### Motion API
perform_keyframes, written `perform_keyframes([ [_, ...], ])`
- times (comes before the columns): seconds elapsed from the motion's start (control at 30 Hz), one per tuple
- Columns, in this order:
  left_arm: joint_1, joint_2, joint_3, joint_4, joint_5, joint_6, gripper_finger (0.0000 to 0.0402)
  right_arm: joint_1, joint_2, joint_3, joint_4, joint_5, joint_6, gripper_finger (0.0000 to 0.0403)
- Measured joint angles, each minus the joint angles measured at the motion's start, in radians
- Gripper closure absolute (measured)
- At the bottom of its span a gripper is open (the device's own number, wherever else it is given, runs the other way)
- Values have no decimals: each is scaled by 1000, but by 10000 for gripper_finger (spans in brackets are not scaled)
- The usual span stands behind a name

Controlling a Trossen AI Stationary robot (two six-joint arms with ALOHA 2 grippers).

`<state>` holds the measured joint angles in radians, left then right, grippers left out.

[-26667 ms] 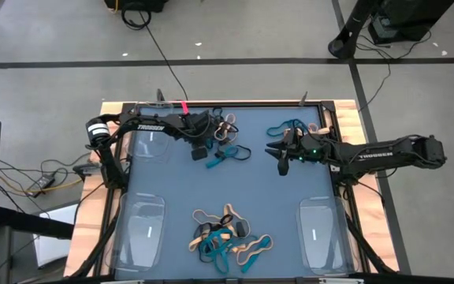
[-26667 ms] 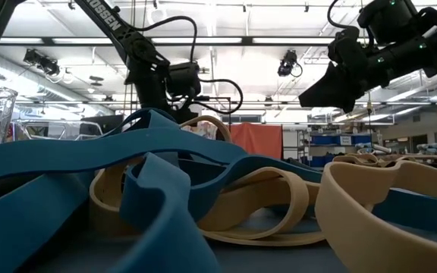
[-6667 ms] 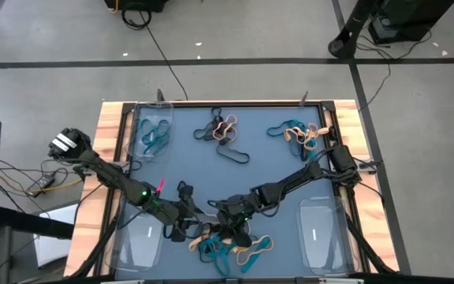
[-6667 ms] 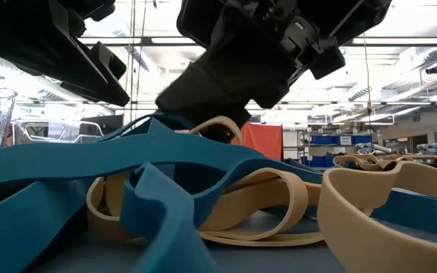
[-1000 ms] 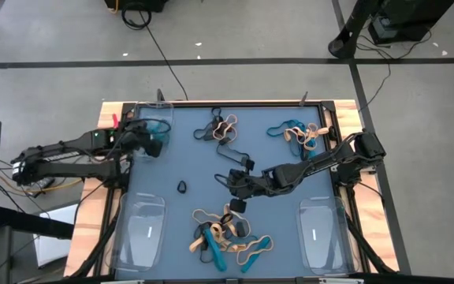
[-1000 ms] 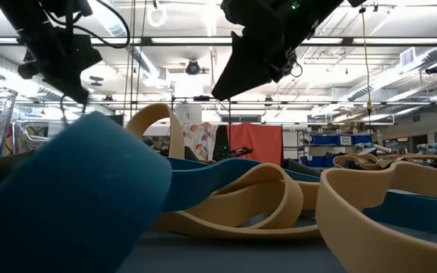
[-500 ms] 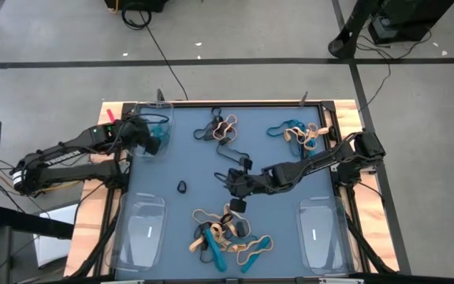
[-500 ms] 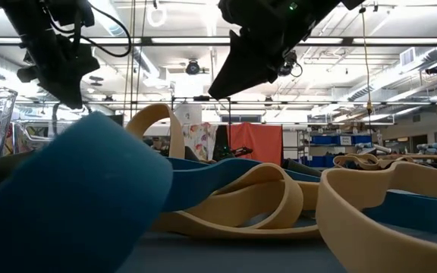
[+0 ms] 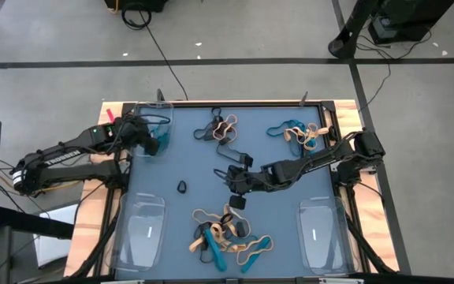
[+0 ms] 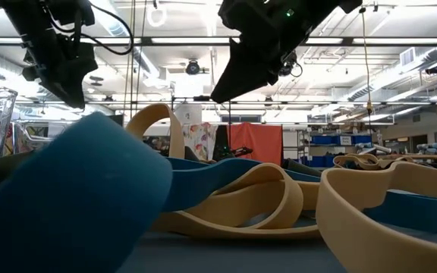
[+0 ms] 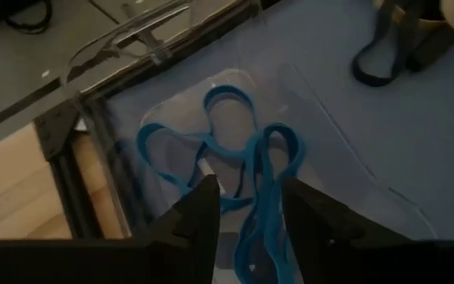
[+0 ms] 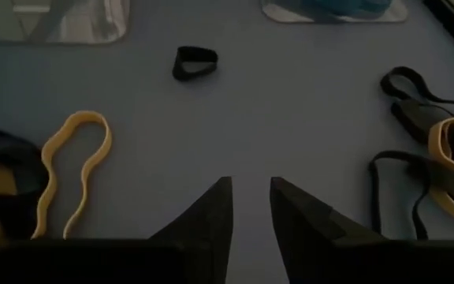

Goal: Sort rubber bands into baskets
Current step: Put the blue rubber band into the top transparent bin

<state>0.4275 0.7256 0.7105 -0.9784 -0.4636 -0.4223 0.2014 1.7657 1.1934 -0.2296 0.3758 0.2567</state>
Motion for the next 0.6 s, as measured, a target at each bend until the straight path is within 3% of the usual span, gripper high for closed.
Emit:
perform_keyframes([
  [0.17, -78, 0, 0, 44, 5, -22, 261, -14, 0, 0, -65, 57, 19, 304],
  [0.3, -154, 0, 0, 124, 5, -32, 261, -22, 0, 0, -108, 43, 85, 304],
  [0.6, -287, 0, 0, 212, 5, -54, 261, -22, 0, 0, 5, 24, -50, 324],
])
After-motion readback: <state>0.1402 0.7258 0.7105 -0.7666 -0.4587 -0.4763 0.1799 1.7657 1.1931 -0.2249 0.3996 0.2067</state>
